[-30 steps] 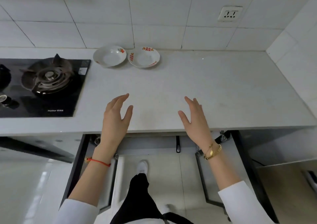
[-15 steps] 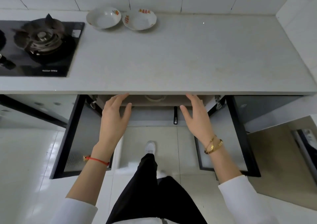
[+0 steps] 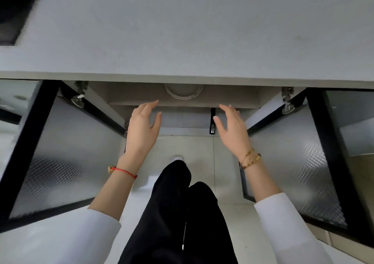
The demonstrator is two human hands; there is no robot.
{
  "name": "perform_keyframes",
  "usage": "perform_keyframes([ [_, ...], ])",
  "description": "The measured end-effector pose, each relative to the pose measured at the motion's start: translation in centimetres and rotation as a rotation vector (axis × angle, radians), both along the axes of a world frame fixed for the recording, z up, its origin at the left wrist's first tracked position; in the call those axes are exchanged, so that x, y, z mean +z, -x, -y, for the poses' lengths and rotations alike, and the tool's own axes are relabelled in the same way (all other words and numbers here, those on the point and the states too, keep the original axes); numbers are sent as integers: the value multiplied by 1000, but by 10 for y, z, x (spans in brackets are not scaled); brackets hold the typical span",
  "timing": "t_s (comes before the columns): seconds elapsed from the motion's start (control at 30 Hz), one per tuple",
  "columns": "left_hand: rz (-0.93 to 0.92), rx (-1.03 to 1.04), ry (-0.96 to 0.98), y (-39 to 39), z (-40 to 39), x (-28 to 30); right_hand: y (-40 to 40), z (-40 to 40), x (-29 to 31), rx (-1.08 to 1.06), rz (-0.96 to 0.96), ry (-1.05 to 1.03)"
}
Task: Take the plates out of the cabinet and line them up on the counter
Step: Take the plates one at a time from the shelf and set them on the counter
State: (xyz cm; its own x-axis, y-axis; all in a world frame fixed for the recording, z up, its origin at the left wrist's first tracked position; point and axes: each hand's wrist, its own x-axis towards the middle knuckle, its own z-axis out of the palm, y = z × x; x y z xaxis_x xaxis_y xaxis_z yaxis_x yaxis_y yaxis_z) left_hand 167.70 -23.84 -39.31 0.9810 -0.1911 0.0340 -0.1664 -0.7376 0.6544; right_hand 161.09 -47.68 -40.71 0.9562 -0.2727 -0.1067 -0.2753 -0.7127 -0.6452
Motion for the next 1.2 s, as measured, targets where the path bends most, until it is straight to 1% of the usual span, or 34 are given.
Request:
perform_keyframes([
  [0.17,53,-8,8,-43,16,-82,-47,11,-83,11,57,26],
  [0.33,174,29,37,-87,27,-158,-95,23,-159,35,143,51],
  [0.47,242,44,27,-118,30,-208,-127,36,-208,31,208,59],
  [0.57,304,50,36,-132,33,-233,-143,42,-232,25,254,74],
  [0.67,318,74,71,-143,37,-245,-157,45,-245,28,307,105],
  [0.77,284,102,113,-158,41,-250,-173,45,-247,30,335,93],
  [0.93,161,173,170,-189,48,-252,-201,43,-242,45,262,118],
  [1.03,130,198,126,-207,52,-251,-215,39,-239,22,221,85],
  [1.17,106,155,40,-222,58,-251,-228,37,-241,22,161,125],
  [1.2,85,152,44,-223,60,-252,-229,37,-242,8,150,124],
])
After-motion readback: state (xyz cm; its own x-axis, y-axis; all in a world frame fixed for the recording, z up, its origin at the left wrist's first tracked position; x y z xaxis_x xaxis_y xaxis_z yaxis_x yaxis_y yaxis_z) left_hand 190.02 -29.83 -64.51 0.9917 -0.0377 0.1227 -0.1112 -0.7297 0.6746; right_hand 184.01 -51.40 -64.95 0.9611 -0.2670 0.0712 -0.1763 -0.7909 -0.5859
